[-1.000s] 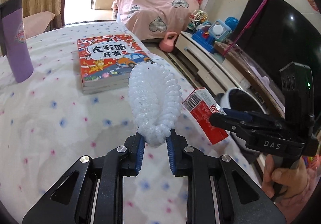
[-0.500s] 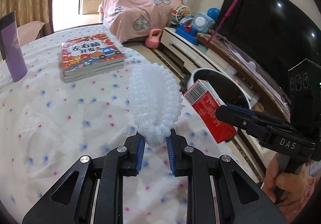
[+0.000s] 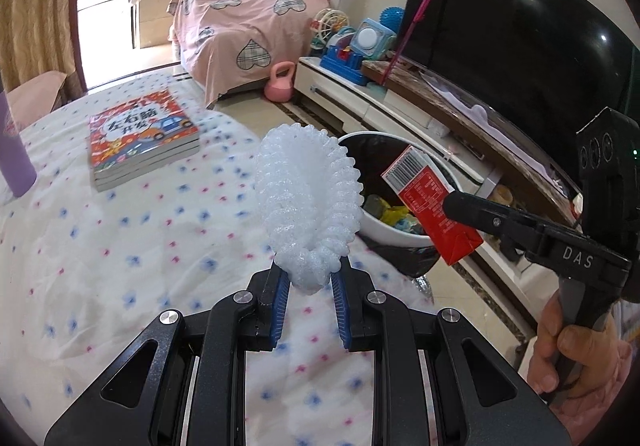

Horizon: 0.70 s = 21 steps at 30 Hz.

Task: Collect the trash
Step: 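Carry the foam sleeve and milk box over the bin and open both tools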

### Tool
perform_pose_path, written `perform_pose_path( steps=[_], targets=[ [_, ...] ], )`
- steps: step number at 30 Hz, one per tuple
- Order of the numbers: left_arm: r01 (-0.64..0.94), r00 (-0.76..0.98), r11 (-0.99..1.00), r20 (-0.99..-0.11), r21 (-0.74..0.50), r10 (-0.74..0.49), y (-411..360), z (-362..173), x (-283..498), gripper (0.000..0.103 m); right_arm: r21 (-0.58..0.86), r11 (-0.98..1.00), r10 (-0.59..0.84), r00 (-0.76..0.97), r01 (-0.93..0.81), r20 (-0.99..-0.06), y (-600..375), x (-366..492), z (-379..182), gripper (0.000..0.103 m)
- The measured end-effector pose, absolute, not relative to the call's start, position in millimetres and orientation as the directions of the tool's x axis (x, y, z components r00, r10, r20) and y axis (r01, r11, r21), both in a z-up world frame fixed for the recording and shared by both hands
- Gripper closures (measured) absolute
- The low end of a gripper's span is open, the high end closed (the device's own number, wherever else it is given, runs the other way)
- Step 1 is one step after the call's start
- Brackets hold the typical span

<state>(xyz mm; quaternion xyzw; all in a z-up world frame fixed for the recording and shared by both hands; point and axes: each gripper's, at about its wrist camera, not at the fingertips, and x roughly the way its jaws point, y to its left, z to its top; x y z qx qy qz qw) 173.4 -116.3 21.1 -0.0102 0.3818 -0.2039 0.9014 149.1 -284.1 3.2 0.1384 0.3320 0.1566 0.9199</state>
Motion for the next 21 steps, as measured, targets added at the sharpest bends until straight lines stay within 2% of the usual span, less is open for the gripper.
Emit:
perform_pose_path(
  steps=[21],
  targets=[
    [0.440,0.596,0.888,-0.698,-0.131,-0.398,-174,27,191,0.084,0.356,0.930,0.293,0.777,-0.096,-0.557,-345,153,8,0.054]
  ],
)
